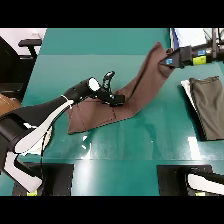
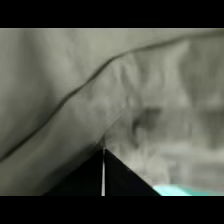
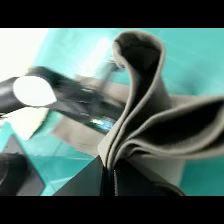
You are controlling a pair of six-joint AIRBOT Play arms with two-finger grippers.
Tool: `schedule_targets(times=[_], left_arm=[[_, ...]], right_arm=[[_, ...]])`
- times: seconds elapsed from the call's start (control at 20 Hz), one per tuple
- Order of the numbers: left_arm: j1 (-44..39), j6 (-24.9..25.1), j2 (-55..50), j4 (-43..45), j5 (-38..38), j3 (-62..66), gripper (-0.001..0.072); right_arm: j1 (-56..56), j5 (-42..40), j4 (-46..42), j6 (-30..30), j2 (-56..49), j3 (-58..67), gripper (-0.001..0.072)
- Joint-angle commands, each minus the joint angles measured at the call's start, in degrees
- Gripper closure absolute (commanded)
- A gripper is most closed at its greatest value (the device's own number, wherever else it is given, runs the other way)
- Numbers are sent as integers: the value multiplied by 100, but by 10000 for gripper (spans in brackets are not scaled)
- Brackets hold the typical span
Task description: Fold the shirts.
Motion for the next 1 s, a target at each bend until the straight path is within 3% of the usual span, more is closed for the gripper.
schedule_targets(times=[0.0,0.25,0.6,0.65,0.75,0.8,0.95], left_arm=[[-11,-2,-61,-225,271,37,683],[501,46,485,483,-310,415,684],[2697,9,3038,1836,-739,422,683],[2959,9,3357,1958,-743,422,682],[3386,11,3816,2024,-748,422,682],[3556,9,3982,2024,-756,422,682],[3814,11,4188,2026,-1038,428,682]], right_arm=[[715,-334,68,87,61,129,696],[1327,-750,76,87,59,129,695],[3451,-2006,535,-184,-765,125,692],[3816,-2227,675,-466,-1023,133,636],[4404,-2533,710,-798,-1611,328,209],[4544,-2415,704,-802,-1878,544,148],[4448,-1773,116,-461,-2245,1058,159]])
